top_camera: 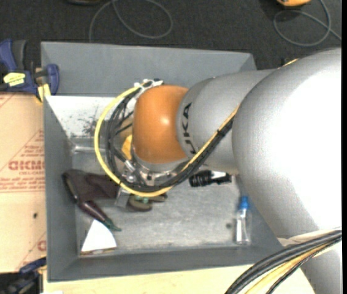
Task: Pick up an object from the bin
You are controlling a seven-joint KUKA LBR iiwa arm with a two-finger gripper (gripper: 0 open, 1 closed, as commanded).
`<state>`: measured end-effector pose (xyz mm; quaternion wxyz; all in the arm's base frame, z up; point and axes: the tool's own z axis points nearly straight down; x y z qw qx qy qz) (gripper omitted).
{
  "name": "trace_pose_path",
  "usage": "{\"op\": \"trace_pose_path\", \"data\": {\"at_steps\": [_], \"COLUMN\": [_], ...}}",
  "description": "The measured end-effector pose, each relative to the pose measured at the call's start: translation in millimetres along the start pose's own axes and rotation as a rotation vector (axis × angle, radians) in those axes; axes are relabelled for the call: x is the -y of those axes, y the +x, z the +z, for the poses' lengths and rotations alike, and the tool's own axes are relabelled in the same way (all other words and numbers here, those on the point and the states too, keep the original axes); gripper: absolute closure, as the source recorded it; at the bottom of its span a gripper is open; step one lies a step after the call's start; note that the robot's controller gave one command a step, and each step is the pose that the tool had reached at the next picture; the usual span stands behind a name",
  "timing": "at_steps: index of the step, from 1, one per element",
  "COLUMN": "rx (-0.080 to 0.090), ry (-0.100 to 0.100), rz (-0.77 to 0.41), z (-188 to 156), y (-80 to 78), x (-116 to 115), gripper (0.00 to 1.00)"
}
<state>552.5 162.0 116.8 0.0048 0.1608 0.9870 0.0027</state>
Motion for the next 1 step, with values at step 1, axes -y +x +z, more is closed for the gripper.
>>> {"op": "trace_pose_path", "data": {"at_steps": [1], "rx": [0.001], "ry": [0.0], "rz": [0.0], "z": [-6.0], "y": [-0.2], "x": [0.0], "gripper": [1.0]}}
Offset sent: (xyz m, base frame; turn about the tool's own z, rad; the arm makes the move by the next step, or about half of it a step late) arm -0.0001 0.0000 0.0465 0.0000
